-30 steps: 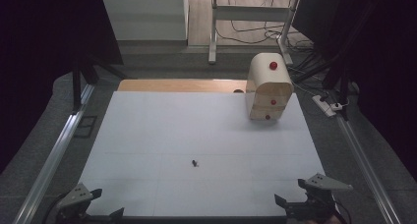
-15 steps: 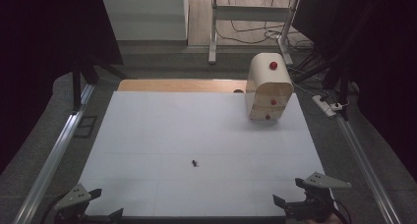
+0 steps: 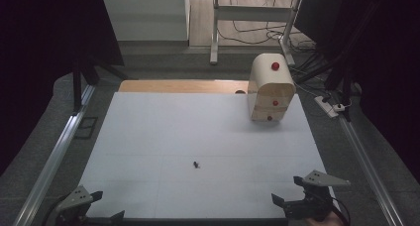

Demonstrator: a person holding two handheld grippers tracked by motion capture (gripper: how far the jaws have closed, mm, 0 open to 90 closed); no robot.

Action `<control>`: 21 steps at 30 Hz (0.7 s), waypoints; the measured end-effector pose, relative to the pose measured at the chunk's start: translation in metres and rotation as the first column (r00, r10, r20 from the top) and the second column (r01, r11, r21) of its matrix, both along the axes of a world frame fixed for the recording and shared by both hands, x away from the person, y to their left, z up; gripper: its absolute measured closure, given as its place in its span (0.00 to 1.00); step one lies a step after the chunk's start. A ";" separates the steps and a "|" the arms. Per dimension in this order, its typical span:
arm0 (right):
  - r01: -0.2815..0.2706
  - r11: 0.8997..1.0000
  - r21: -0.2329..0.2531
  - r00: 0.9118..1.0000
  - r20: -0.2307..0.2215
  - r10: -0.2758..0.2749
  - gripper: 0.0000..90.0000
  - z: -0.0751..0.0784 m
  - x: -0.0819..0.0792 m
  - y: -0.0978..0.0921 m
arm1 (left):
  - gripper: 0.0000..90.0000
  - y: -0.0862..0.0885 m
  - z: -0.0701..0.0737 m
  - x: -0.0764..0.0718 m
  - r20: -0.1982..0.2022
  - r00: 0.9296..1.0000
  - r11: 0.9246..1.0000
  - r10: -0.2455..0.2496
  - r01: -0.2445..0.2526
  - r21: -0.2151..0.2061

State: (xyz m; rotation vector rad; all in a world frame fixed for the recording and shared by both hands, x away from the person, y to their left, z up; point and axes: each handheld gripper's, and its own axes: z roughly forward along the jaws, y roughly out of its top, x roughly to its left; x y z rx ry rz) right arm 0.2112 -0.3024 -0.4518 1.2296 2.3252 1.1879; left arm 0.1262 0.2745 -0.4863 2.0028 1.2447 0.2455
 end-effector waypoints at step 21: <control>0.026 0.999 -0.022 0.999 0.020 -0.026 0.00 0.008 0.020 0.016 | 0.00 0.000 -0.001 0.002 -0.016 1.000 1.000 0.003 -0.003 -0.003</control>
